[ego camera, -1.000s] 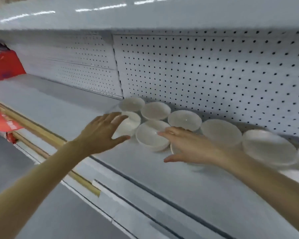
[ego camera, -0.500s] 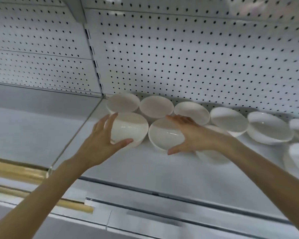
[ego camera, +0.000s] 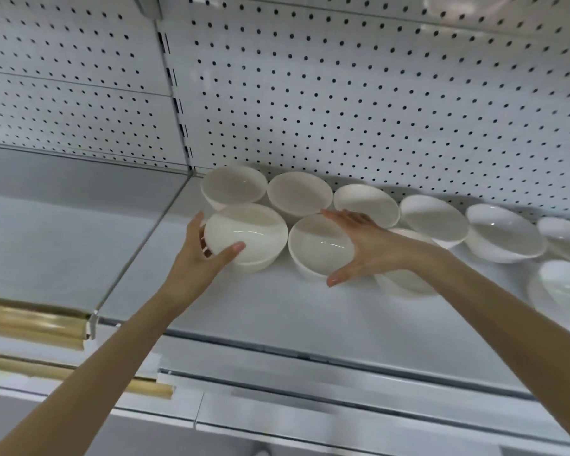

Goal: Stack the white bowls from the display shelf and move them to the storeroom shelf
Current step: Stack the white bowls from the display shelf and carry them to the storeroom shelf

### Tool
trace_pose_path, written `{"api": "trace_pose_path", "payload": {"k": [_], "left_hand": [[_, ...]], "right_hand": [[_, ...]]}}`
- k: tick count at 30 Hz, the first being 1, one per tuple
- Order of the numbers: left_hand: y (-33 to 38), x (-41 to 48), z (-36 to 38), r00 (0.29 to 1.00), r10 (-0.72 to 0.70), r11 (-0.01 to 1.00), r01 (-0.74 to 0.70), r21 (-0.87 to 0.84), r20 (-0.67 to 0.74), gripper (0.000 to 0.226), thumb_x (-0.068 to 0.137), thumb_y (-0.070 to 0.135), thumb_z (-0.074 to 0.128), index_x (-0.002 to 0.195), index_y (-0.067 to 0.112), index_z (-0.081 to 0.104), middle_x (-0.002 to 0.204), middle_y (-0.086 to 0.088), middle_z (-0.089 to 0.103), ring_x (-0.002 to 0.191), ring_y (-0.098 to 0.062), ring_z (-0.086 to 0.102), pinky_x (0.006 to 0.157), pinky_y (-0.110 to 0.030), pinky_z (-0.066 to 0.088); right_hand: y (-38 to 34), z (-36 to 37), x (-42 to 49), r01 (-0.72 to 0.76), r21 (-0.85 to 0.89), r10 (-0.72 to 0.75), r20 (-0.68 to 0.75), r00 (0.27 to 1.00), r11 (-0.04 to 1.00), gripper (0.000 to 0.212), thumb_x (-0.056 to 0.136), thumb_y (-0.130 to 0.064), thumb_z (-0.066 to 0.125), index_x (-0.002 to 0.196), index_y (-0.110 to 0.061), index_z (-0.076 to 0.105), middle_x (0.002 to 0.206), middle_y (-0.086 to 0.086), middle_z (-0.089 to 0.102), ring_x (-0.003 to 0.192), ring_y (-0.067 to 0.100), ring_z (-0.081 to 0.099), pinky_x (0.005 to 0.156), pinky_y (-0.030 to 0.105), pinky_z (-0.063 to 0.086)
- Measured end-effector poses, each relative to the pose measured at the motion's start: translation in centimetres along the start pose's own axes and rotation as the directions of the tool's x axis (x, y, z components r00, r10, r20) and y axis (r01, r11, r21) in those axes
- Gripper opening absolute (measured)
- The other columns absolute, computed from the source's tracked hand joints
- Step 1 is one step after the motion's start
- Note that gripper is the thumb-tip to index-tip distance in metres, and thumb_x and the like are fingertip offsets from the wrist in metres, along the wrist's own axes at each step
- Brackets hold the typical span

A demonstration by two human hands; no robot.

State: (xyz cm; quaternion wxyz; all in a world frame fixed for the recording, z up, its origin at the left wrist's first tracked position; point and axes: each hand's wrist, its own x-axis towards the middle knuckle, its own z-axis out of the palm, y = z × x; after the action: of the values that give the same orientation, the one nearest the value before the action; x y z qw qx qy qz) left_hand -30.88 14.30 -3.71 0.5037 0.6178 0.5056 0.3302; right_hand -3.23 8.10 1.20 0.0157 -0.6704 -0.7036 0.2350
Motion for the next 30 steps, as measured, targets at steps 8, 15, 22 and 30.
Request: {"api": "trace_pose_path", "payload": {"k": [8,15,22,30], "left_hand": [[-0.4,0.2,-0.6,1.000,-0.001,0.987,0.001,-0.158,0.000,0.031,0.101,0.020,0.049,0.131,0.026,0.046,0.123,-0.004,0.062,0.117,-0.023,0.058,0.103,-0.041,0.047],[-0.4,-0.5,-1.1,0.999,-0.045,0.970,0.046,-0.237,0.010,0.042,0.098,0.009,0.052,0.138,0.018,0.046,0.122,-0.011,0.064,0.116,-0.027,0.059,0.094,-0.034,0.050],[-1.6,-3.5,-3.2,0.999,-0.029,0.972,0.037,-0.234,0.037,0.042,0.096,0.008,0.054,0.136,0.021,0.052,0.116,-0.007,0.069,0.111,-0.023,0.063,0.092,-0.031,0.050],[-2.3,-5.1,-3.1,1.000,-0.008,0.977,0.005,-0.215,-0.015,0.044,0.095,0.014,0.055,0.138,0.023,0.048,0.119,-0.004,0.067,0.114,-0.023,0.060,0.098,-0.037,0.048]], "right_hand": [[-0.4,0.3,-0.7,-0.016,0.002,0.016,-0.013,1.000,1.000,0.125,0.058,-0.055,0.083,0.151,-0.036,0.002,0.154,-0.004,0.017,0.145,0.018,0.003,0.117,0.037,0.014],[-1.3,1.5,-2.6,0.018,0.032,-0.017,-0.041,0.999,0.999,0.123,0.058,-0.055,0.083,0.150,-0.036,0.003,0.154,-0.006,0.015,0.144,0.016,0.004,0.117,0.034,0.012],[-1.3,2.4,-2.5,-0.011,-0.007,0.011,-0.014,1.000,1.000,0.131,0.058,-0.060,0.081,0.151,-0.034,-0.007,0.160,-0.006,-0.006,0.147,0.014,-0.013,0.119,0.036,0.002],[-1.1,2.8,-2.3,0.016,0.146,0.000,-0.104,0.995,0.989,0.126,0.053,-0.049,0.088,0.149,-0.036,0.009,0.155,-0.006,0.016,0.145,0.017,0.005,0.119,0.043,0.013]]}}
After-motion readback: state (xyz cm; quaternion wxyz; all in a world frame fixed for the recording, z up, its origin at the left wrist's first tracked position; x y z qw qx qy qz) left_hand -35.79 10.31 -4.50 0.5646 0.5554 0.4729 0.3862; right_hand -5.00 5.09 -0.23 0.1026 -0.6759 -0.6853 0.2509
